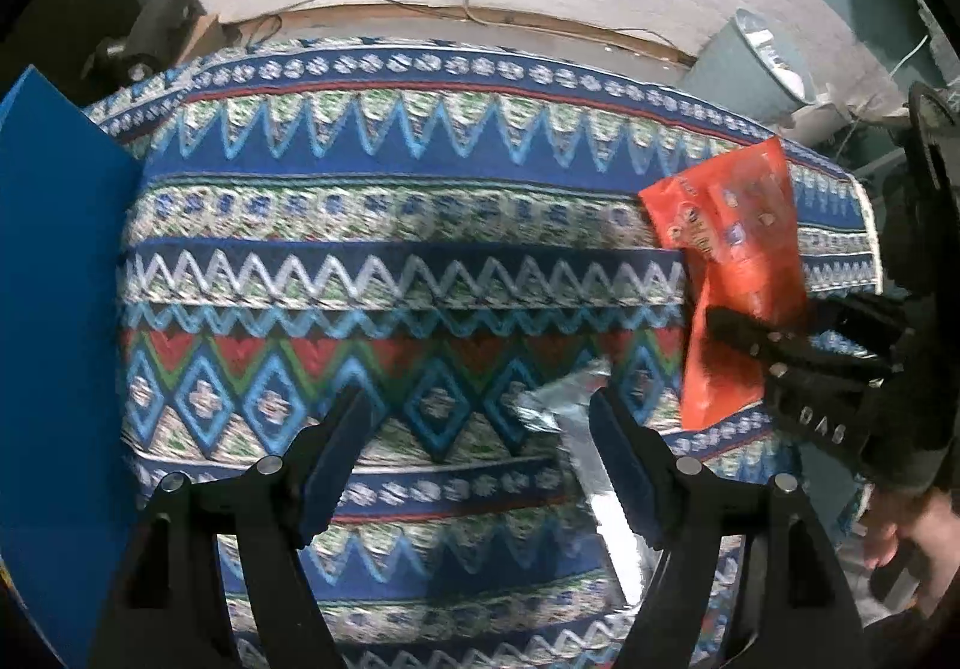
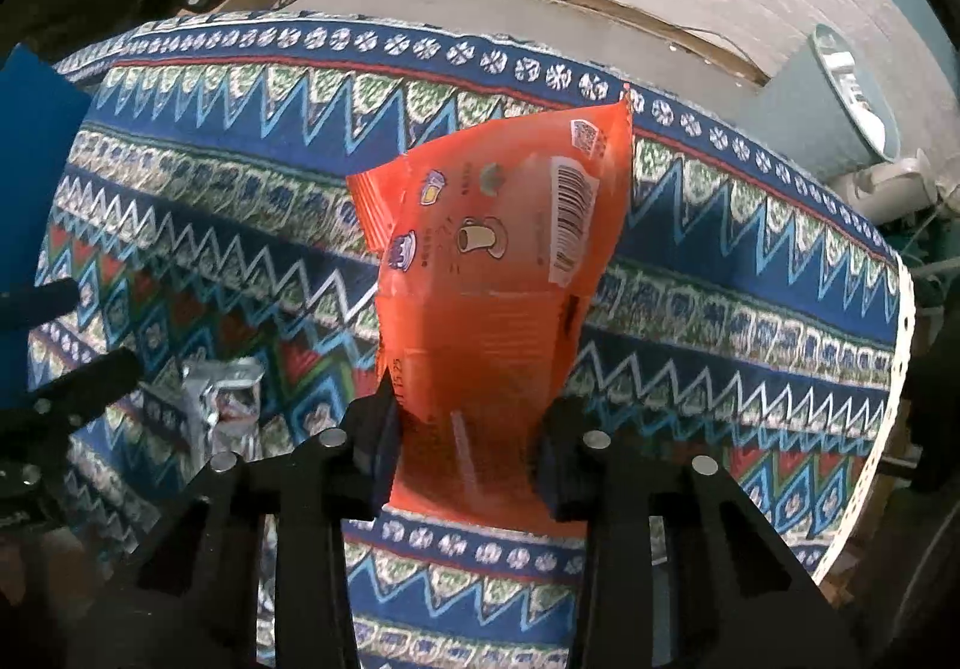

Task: Organize snacks
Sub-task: 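Grasp the silver foil bar with the left tool while the right tool grasps the red bag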

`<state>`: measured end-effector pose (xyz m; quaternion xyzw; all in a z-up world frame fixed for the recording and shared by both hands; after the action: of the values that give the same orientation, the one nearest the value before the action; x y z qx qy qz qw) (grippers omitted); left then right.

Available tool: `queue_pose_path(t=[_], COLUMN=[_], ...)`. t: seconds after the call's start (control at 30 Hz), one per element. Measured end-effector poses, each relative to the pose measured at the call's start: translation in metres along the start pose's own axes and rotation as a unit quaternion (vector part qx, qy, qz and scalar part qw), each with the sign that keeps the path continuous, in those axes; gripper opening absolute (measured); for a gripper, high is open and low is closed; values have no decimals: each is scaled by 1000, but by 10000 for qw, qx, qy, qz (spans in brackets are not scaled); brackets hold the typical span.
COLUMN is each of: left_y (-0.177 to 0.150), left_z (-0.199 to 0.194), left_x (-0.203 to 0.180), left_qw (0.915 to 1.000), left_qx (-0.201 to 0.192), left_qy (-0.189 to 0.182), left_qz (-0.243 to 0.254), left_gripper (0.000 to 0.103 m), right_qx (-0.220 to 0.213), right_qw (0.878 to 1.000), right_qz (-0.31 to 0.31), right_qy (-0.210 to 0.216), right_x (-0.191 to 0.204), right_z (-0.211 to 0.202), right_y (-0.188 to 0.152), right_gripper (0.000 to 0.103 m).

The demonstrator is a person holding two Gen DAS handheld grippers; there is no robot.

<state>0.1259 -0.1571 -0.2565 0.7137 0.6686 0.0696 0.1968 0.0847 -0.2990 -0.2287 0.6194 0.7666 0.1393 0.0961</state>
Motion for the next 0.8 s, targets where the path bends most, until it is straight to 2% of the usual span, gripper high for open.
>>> queue_pose_path(t=[0.2, 0.37, 0.63, 0.8], left_y=[-13, -29, -54, -63], left_z=[4, 18, 34, 37], left_x=[-27, -44, -58, -71], left_qw=[9997, 9990, 9986, 9985], left_qx=[52, 293, 492, 365], left_qy=[-194, -241, -217, -84], left_qz=[-125, -223, -9, 400], left_gripper=[80, 80, 80, 56], right_qx=[-8, -30, -94, -109], right_qw=[10000, 9999, 9995, 9995], right_qz=[48, 130, 279, 281], right_qy=[-57, -70, -86, -28], right_x=[-3, -10, -17, -21], right_z=[-18, -34, -52, -51], right_y=[-19, -35, -51, -49], right_gripper=[36, 36, 36, 36])
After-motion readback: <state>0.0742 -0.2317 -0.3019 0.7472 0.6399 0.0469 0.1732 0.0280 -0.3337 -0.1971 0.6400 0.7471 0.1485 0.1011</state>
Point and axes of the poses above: each gripper's, at about its wrist camera, not at the fingertips, and z roughly the way its jaws point, x to its left, y to its top, the point moved 7 cm from there along z, roughly the way its jaws point, and after that the axes turned 13 degrees about -x, right-handed, at the moved point
